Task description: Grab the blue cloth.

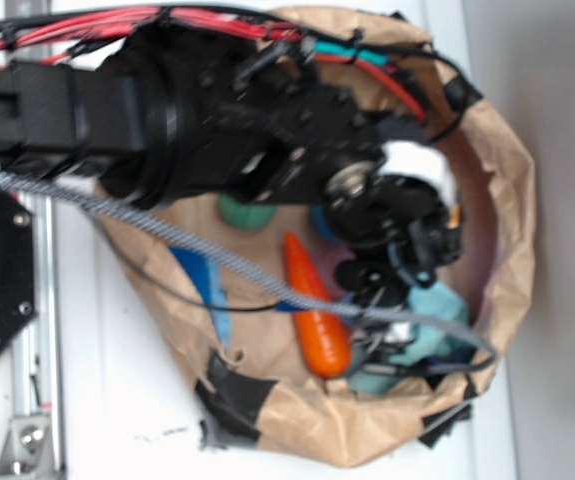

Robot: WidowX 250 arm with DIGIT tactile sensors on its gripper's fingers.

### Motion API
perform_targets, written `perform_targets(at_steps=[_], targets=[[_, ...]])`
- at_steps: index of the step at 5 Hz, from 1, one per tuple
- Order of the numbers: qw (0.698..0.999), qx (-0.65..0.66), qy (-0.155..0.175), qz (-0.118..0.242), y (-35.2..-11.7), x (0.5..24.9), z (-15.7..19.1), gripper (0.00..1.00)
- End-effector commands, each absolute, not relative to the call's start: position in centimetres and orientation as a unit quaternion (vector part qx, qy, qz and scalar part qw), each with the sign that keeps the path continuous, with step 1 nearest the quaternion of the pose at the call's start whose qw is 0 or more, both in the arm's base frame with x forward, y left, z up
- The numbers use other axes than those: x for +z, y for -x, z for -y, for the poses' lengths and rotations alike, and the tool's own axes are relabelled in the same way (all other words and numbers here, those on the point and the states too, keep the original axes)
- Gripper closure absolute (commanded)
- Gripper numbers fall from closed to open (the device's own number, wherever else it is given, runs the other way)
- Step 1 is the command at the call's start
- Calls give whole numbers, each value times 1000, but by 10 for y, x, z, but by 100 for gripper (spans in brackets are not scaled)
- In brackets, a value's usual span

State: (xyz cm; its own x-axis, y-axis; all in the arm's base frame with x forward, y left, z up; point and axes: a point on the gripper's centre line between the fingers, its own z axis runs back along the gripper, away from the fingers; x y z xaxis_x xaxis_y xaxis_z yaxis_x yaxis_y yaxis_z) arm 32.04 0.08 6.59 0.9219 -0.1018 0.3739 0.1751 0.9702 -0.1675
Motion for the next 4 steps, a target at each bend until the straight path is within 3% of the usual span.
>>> perform_targets(at_steps=[1, 2, 3, 4], targets=[[971, -114, 77, 198, -335, 41, 15, 0], [967, -132, 108, 190, -320, 39, 42, 0], [974, -112, 111, 164, -307, 45, 68, 100], [974, -90, 35, 202, -314, 48, 64, 100]])
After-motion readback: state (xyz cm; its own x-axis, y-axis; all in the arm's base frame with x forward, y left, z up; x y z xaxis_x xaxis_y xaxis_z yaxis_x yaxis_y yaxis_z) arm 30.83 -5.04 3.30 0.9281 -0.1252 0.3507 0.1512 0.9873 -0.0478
